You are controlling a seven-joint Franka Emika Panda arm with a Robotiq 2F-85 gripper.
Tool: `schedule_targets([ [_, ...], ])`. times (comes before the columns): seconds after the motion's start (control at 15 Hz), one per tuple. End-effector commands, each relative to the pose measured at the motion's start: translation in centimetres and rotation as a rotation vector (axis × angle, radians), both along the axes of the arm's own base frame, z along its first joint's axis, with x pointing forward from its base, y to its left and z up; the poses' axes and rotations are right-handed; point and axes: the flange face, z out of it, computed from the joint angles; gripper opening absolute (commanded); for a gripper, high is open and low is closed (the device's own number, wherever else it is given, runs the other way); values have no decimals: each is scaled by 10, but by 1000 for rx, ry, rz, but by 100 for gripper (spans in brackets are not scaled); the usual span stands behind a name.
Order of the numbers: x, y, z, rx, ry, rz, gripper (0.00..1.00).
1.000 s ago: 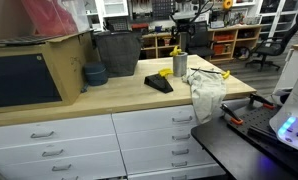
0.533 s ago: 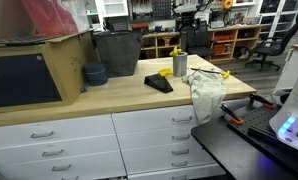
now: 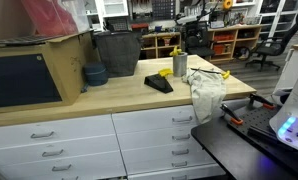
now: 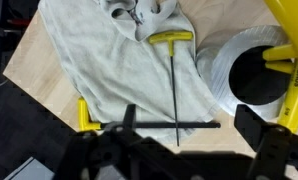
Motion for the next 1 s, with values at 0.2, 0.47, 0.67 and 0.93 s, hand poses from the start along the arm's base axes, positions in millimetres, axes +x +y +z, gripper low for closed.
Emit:
schedule_targets([
  [0.2,0,-3,8,-6,-35,-57,100],
  [0.47,9,9,21,-26,-95,-71,100],
  [0.67,19,21,20,-42,-107,-70,100],
  [0.93,16,28,18,-20,-91,-35,100],
])
